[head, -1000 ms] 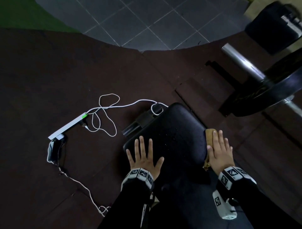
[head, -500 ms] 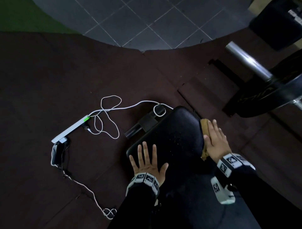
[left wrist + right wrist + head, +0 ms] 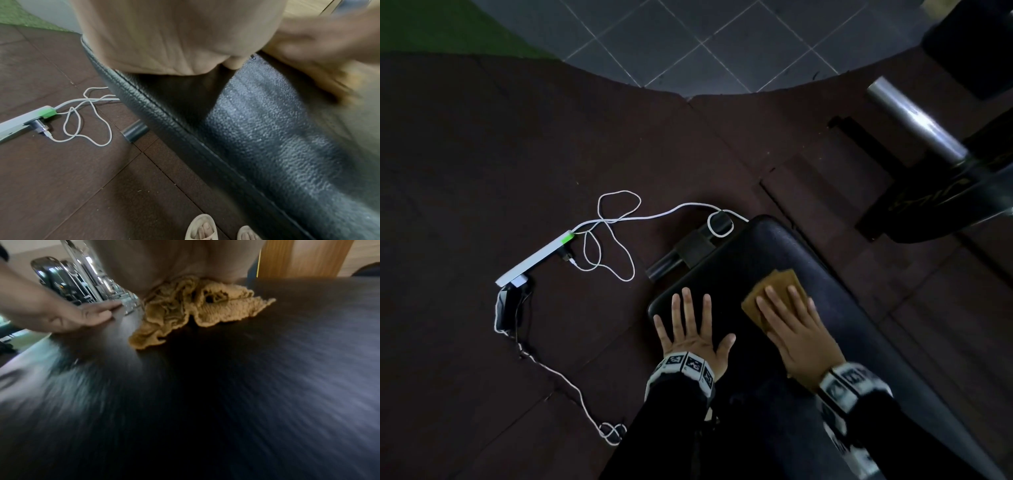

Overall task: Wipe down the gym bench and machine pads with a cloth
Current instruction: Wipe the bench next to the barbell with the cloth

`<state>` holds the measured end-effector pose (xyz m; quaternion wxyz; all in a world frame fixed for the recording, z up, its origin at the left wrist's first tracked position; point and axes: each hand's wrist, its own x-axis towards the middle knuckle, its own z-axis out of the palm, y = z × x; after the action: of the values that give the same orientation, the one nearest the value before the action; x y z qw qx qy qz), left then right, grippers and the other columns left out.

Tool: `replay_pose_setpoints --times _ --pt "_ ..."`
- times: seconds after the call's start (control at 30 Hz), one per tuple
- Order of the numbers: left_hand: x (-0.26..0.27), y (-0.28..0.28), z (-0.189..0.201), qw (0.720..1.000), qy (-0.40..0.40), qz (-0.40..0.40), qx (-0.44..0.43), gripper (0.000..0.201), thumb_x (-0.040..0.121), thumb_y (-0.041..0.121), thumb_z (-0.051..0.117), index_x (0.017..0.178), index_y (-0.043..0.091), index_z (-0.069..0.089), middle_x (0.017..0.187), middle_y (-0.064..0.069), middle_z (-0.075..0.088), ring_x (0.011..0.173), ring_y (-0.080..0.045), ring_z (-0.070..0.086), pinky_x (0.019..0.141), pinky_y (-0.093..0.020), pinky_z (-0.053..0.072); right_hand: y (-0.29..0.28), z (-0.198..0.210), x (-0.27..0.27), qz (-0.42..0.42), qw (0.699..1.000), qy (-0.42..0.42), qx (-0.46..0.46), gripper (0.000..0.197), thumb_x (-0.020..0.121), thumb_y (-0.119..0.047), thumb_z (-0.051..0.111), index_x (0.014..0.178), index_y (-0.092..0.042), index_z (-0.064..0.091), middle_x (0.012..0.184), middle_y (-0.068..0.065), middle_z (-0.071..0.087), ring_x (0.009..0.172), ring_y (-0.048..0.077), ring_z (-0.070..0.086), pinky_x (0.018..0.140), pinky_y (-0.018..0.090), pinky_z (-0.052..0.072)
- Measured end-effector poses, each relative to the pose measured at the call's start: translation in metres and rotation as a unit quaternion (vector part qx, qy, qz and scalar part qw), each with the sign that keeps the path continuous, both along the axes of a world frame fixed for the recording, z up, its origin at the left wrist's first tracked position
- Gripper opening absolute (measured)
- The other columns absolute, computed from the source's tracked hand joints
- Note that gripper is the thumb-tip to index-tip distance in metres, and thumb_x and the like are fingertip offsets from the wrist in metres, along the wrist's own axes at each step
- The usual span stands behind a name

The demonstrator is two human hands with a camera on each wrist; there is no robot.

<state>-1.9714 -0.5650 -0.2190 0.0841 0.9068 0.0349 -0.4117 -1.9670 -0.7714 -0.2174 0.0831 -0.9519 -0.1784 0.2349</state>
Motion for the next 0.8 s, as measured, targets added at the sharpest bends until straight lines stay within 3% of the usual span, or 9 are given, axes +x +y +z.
replay_pose_setpoints --times 0.1,0.17,0.23,0.33,0.43,0.6,0.7,0.8 --pt "-0.001 0.001 0.0 1.0 -0.002 -0.003 0.001 0.082 0.088 0.071 0.009 0.116 0.032 -0.058 0.129 -0.004 -0.061 0.116 -0.019 -0.059 0.089 -0.05 -0.043 -0.035 0.007 -0.034 -0.015 0.999 0.039 -0.026 0.065 0.086 -0.031 0.035 0.148 -0.021 0.019 0.158 -0.003 0.011 0.137 0.035 0.022 0.102 0.056 0.029" --pt "-0.001 0.0 0.0 1.0 -0.002 -0.004 0.0 0.082 0.088 0.071 0.009 0.117 0.031 -0.057 0.129 -0.004 -0.061 0.117 -0.02 -0.058 0.089 -0.051 -0.043 -0.049 0.011 -0.034 -0.084 0.994 0.06 -0.024 0.058 0.094 -0.036 0.02 0.15 -0.019 0.021 0.158 -0.001 0.012 0.139 0.036 0.021 0.103 0.057 0.03" --pt "-0.001 0.0 -0.001 1.0 -0.008 -0.005 0.002 0.082 0.088 0.071 0.009 0.117 0.031 -0.057 0.13 -0.004 -0.061 0.117 -0.02 -0.058 0.089 -0.05 -0.043 -0.052 0.012 -0.021 -0.165 0.984 0.069 0.006 0.055 0.094 -0.038 0.015 0.148 -0.025 0.012 0.157 -0.004 0.009 0.143 0.029 0.008 0.11 0.056 0.022" --pt "-0.002 0.0 -0.002 1.0 -0.013 -0.005 0.006 0.082 0.088 0.071 0.008 0.117 0.031 -0.057 0.131 -0.005 -0.06 0.118 -0.021 -0.057 0.088 -0.05 -0.044 -0.045 0.002 0.014 -0.234 0.971 0.038 0.027 0.051 0.1 -0.029 0.026 0.144 -0.034 0.001 0.154 -0.012 -0.005 0.145 0.029 -0.002 0.115 0.051 0.007" --pt "-0.002 0.0 -0.002 1.0 -0.015 -0.004 0.007 0.081 0.087 0.071 0.007 0.117 0.031 -0.057 0.131 -0.004 -0.06 0.118 -0.02 -0.058 0.088 -0.05 -0.044 -0.023 -0.003 0.064 -0.268 0.962 0.03 0.031 0.058 0.1 -0.024 0.033 0.15 -0.03 0.004 0.158 -0.008 -0.002 0.145 0.031 0.001 0.115 0.049 0.005" --pt "-0.001 -0.001 -0.002 1.0 -0.014 -0.001 0.016 0.082 0.087 0.072 0.007 0.115 0.031 -0.058 0.129 -0.004 -0.061 0.116 -0.02 -0.058 0.088 -0.05 -0.044 0.022 -0.005 0.103 -0.197 0.98 0.019 0.033 0.058 0.099 -0.026 0.033 0.151 -0.028 0.005 0.159 -0.004 -0.001 0.145 0.033 -0.001 0.114 0.052 0.004" --pt "0.0 -0.002 -0.001 1.0 -0.013 0.003 0.017 0.082 0.087 0.072 0.008 0.114 0.032 -0.059 0.129 -0.003 -0.061 0.116 -0.02 -0.058 0.088 -0.05 -0.044 0.029 -0.008 0.079 -0.121 0.992 0.013 0.031 0.059 0.098 -0.029 0.035 0.149 -0.031 0.004 0.159 -0.005 -0.001 0.145 0.034 -0.001 0.115 0.049 0.001" --pt "0.0 -0.002 -0.001 1.0 -0.011 0.005 0.015 0.083 0.088 0.071 0.01 0.114 0.032 -0.058 0.13 -0.003 -0.061 0.117 -0.019 -0.058 0.09 -0.05 -0.043 0.018 -0.005 0.031 -0.04 0.998 -0.012 0.04 0.055 0.095 -0.034 0.032 0.148 -0.027 0.018 0.156 -0.004 0.013 0.143 0.034 0.015 0.112 0.05 0.014"
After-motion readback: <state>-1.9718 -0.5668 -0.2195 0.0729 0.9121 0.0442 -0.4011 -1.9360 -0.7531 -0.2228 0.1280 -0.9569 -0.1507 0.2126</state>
